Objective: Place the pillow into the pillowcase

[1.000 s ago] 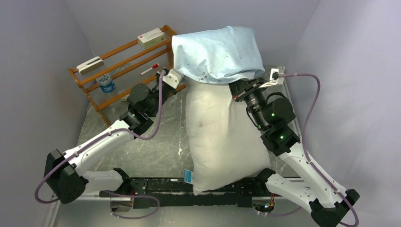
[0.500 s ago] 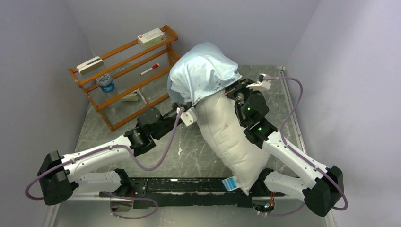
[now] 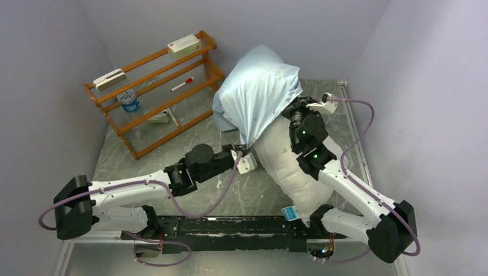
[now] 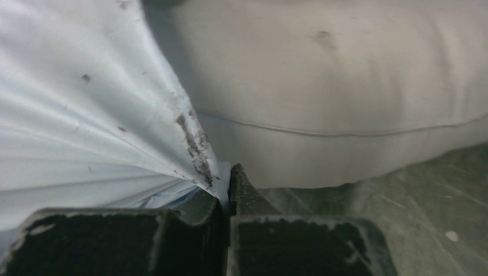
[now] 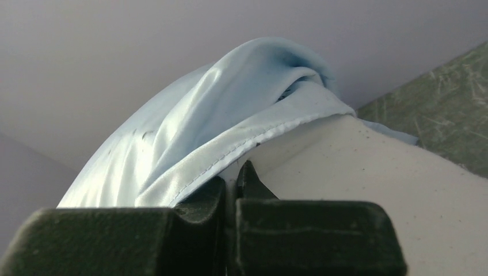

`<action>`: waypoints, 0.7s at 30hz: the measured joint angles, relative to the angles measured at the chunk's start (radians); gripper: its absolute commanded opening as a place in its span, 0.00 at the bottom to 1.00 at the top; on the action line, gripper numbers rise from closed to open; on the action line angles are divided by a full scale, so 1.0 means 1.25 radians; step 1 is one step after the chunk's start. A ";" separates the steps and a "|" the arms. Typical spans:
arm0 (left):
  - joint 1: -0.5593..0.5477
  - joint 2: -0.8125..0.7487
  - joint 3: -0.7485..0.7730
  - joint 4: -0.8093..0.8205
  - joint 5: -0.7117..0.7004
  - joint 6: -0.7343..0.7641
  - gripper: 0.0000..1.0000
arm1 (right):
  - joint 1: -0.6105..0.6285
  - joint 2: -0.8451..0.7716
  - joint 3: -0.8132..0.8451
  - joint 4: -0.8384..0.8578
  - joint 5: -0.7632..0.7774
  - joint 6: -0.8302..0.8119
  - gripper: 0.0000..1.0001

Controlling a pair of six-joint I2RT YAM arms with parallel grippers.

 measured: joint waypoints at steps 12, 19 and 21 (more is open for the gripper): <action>-0.065 0.055 0.008 0.034 -0.038 -0.078 0.05 | -0.050 0.056 -0.009 0.001 -0.084 0.012 0.00; -0.072 0.112 0.009 0.075 -0.092 -0.164 0.05 | -0.060 -0.007 -0.059 -0.070 -0.193 -0.002 0.55; -0.071 0.135 0.009 0.082 -0.112 -0.193 0.05 | -0.063 -0.040 -0.084 -0.092 -0.225 -0.003 0.66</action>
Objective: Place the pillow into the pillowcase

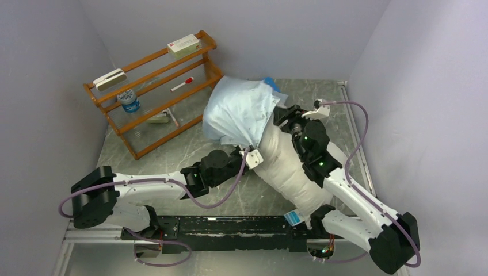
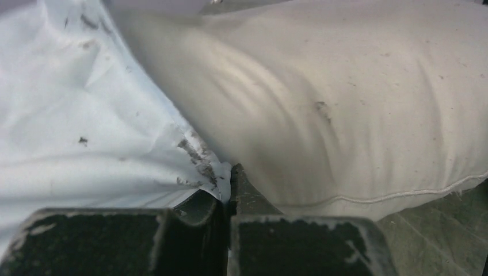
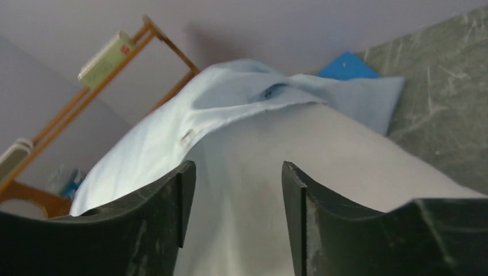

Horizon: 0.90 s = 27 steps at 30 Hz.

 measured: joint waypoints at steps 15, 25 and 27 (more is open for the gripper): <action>0.005 0.012 -0.066 0.068 -0.090 -0.230 0.05 | -0.003 -0.118 0.162 -0.473 -0.139 -0.116 0.99; 0.032 -0.050 -0.060 0.075 -0.106 -0.316 0.05 | 0.002 -0.041 0.233 -0.631 -0.269 -0.368 0.96; 0.034 -0.050 -0.045 0.067 -0.105 -0.316 0.05 | 0.009 -0.027 0.233 -0.650 -0.301 -0.429 0.98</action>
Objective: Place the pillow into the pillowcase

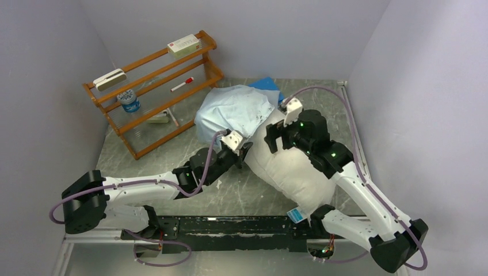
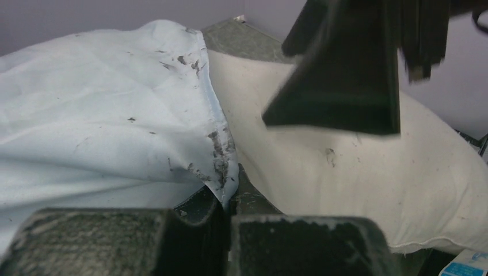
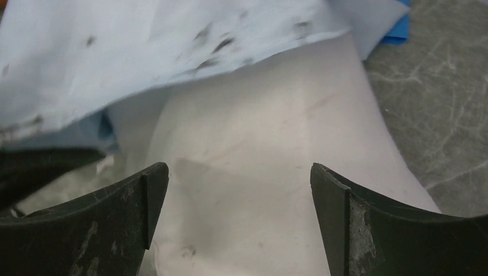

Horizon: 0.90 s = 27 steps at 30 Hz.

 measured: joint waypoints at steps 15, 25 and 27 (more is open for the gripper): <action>0.002 0.001 0.022 -0.003 0.002 0.001 0.05 | 0.074 0.020 -0.069 0.005 -0.055 -0.211 0.92; 0.009 0.011 0.090 -0.051 0.011 0.018 0.05 | 0.068 0.104 -0.036 0.083 -0.082 -0.095 0.00; 0.011 0.011 0.140 -0.089 0.031 0.019 0.05 | 0.063 0.086 -0.021 0.095 -0.079 -0.030 0.00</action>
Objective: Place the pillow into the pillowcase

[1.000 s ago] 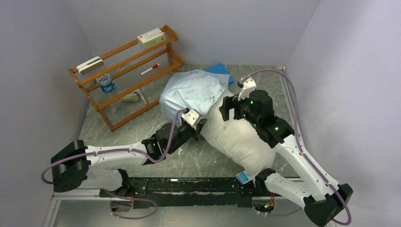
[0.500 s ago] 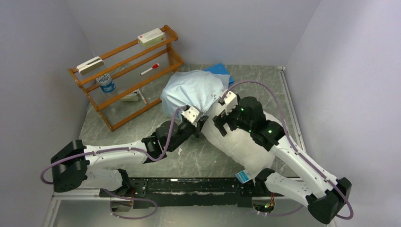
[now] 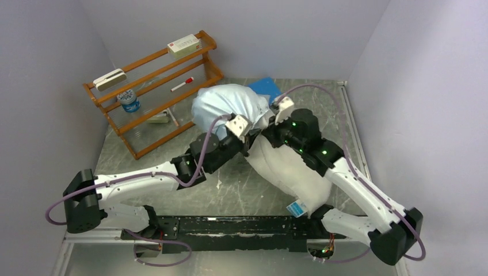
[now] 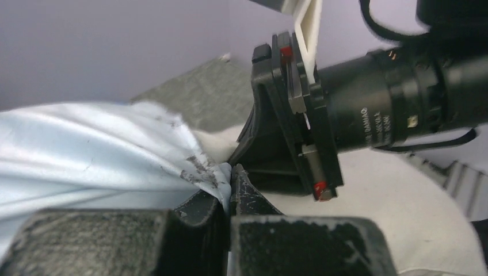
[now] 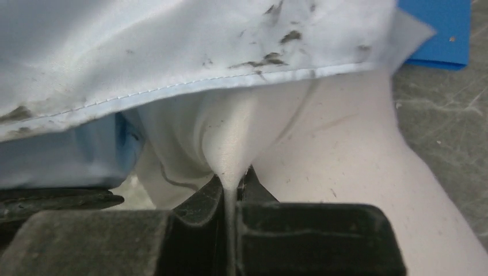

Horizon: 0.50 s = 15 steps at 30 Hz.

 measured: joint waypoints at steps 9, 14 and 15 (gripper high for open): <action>-0.014 -0.058 0.225 -0.156 0.178 -0.023 0.05 | -0.005 -0.167 0.071 0.050 0.148 0.372 0.00; -0.025 -0.065 0.235 -0.200 0.280 -0.020 0.05 | -0.003 -0.148 0.074 0.066 0.252 0.542 0.00; -0.027 -0.055 0.234 -0.218 0.305 -0.019 0.05 | -0.008 -0.132 0.076 0.065 0.266 0.563 0.00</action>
